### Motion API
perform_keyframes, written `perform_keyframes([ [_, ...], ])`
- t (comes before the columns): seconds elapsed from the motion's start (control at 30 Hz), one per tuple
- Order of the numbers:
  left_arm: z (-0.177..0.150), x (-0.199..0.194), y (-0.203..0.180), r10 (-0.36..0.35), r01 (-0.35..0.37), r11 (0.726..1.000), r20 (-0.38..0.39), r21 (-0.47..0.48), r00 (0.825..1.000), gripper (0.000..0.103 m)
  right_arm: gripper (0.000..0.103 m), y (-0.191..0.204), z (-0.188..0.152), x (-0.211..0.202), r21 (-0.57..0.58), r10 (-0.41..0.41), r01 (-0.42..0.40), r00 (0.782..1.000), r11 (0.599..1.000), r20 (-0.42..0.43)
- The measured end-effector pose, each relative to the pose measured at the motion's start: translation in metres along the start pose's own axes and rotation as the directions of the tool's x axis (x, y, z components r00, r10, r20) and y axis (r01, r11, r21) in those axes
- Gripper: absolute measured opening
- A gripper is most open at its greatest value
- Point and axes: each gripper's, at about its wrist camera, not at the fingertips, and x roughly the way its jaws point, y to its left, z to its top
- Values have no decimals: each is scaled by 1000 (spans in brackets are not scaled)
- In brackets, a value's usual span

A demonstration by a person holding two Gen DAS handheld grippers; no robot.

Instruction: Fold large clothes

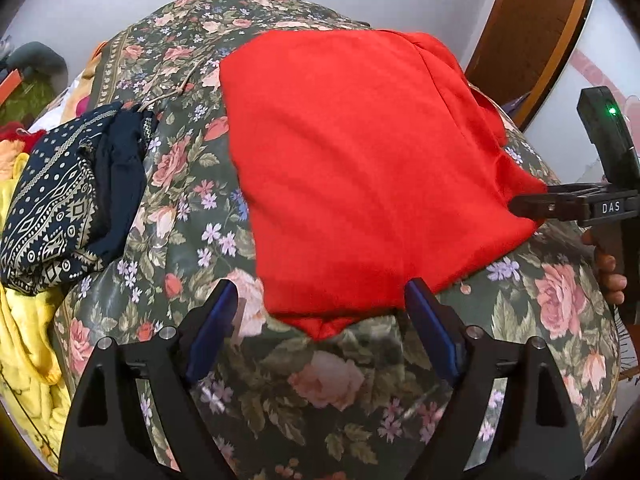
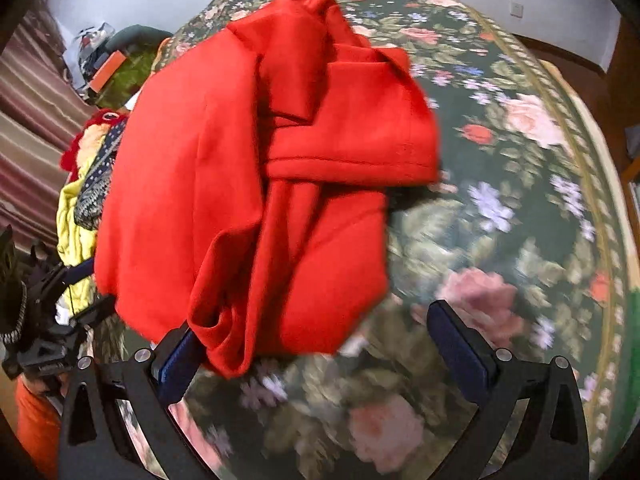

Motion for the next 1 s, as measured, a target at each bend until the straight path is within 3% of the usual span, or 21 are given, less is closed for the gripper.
perform_keyframes([
  [0.13,2,-18,4,20,-21,999,24,31,1000,86,103,-9,-4,-17,-3,-10,10,1000,1000,0],
  [0.23,12,-30,15,25,-26,1000,55,10,998,86,103,-12,-2,-34,-3,25,-25,999,1000,34],
  [0.37,39,-36,44,-20,29,994,82,-107,996,87,103,-13,12,-45,32,129,-132,988,991,84],
  [0.5,64,-15,62,-96,106,978,63,-178,993,87,103,-9,37,-24,64,198,-202,978,977,69],
  [0.6,77,23,75,-213,206,947,-5,-245,977,87,103,-9,52,2,84,216,-218,976,972,35],
  [0.67,82,48,80,-250,226,930,-48,-290,967,87,103,-11,60,18,102,227,-227,974,968,14],
  [0.77,89,69,85,-346,313,887,-40,-341,937,87,103,-11,72,36,112,282,-281,959,953,15],
  [0.93,106,86,77,-397,368,871,-27,-325,917,87,102,1,93,50,47,302,-303,953,952,26],
  [1.0,113,89,71,-397,371,876,-23,-307,918,87,89,6,97,53,24,297,-298,954,954,30],
])
